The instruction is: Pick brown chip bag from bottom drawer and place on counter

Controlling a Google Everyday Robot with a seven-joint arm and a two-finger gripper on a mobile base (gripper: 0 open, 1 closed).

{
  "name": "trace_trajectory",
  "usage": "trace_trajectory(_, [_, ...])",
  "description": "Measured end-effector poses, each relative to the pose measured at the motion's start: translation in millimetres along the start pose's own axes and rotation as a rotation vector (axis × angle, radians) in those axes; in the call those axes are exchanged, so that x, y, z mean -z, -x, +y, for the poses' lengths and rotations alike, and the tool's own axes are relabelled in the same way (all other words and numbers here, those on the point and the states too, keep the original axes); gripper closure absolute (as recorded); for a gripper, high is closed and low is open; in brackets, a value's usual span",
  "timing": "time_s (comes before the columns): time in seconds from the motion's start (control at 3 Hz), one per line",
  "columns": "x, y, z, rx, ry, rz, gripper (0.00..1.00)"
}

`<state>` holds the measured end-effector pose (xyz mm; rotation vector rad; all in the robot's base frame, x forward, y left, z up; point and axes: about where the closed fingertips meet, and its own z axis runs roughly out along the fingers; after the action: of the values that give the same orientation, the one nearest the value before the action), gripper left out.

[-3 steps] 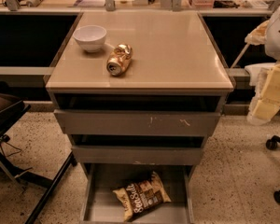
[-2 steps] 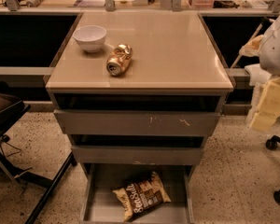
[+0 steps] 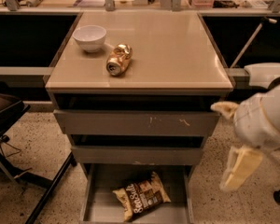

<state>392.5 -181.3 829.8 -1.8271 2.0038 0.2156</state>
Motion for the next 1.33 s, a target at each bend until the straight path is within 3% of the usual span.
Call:
trace_trajectory(0.33, [-100.1,-25.5,40.8,-0.091,0.088,-0.148,0.00])
trace_trajectory(0.67, [-210.1,-45.8,85.6,-0.201,0.205,-0.223,0.00])
trace_trajectory(1.0, [-288.8,-56.6,84.7,-0.330,0.218,-0.290,0.00])
trace_trajectory(1.33, [-319.2,-62.1,95.1,-0.376,0.245,-0.318,0.00])
